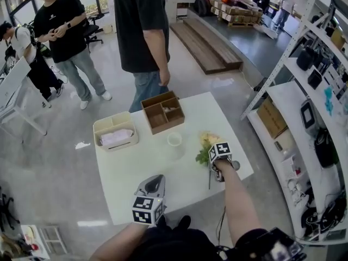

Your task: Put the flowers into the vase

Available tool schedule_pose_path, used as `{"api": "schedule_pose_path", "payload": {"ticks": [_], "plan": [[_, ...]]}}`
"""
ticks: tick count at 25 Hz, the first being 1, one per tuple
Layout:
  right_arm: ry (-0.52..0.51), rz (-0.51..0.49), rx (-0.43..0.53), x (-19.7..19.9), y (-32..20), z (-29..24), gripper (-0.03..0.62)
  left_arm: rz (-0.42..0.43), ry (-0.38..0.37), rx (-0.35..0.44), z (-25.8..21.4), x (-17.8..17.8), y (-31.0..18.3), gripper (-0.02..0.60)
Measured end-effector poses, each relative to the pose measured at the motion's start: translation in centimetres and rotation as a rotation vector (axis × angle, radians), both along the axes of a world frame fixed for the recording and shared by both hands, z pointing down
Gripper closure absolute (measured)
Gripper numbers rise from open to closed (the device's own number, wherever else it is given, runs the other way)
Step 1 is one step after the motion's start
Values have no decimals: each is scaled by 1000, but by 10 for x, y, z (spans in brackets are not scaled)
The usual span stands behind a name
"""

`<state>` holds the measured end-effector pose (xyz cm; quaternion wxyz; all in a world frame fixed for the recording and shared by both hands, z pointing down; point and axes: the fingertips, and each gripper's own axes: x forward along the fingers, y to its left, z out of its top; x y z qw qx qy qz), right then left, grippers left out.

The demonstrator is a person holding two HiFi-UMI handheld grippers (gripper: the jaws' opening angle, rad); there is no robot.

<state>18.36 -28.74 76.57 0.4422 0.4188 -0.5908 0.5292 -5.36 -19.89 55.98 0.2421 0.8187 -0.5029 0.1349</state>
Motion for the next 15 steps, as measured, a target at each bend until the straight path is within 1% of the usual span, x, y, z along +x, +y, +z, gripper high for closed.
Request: {"api": "schedule_pose_path", "payload": {"ticks": [4,7,11,15], "plan": [[6,9,2,1,0,-2,549,5,0,2,1,3,0,580],[15,15,38,4,-1,-9,557,12,3,9,-2,7,0,580],[3,23,144,6,-4,-27,559,22,8,18,-6,13,2,580],[-40,63,250,4,-4,-50,560,28,19,36,-12,18,0,580]]}}
